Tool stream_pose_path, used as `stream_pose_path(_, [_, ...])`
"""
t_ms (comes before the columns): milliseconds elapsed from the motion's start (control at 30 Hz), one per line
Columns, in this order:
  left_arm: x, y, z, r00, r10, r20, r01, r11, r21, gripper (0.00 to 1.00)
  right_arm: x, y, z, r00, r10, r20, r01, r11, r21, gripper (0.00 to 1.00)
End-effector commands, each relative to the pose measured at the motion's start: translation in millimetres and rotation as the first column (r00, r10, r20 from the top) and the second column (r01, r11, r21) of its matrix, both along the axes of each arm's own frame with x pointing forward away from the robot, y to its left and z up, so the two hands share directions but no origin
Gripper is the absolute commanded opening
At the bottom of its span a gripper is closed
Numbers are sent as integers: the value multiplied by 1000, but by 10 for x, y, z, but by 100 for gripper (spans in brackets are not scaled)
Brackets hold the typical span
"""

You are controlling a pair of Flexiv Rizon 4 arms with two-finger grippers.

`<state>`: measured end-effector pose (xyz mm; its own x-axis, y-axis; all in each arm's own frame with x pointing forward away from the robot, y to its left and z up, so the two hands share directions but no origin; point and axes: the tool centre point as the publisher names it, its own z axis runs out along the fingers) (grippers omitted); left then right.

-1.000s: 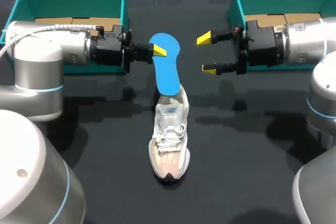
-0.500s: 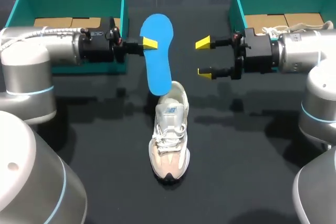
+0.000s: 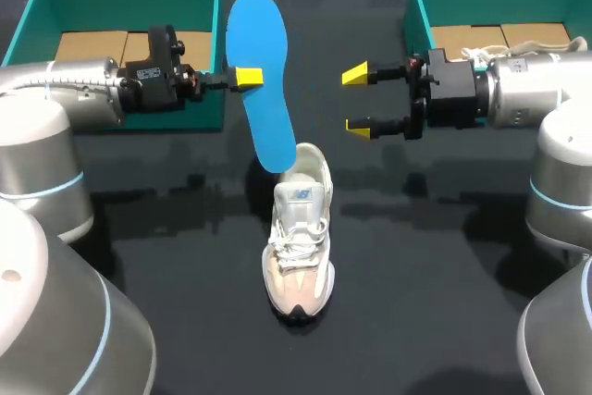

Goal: Take the shoe out of the shoebox, open the shoe tongue, remove and reinsert the insole, then place the shoe into the shoebox

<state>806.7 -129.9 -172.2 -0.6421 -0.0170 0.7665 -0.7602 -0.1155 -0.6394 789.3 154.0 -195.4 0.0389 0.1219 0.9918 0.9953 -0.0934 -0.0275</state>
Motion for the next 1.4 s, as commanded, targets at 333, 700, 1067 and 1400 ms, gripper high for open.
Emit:
stream_pose_path(333, [-124, 44, 132, 640, 75, 765, -14, 996, -87, 0, 3, 20, -2, 1000, -1, -1, 1, 1000, -3, 100])
stream_pose_path(700, [-111, 109, 180, 354, -52, 934, 65, 997, 31, 0, 3, 20, -2, 1000, -1, -1, 1, 1000, -3, 100])
stream_pose_path(1067, [-153, 185, 194, -139, -164, 977, 86, 980, 177, 0, 3, 20, -2, 1000, -1, -1, 1, 1000, -3, 100])
stream_pose_path(1400, [-119, 223, 191, -180, -222, 958, 89, 966, 241, 0, 3, 20, -2, 1000, -1, -1, 1, 1000, -3, 100])
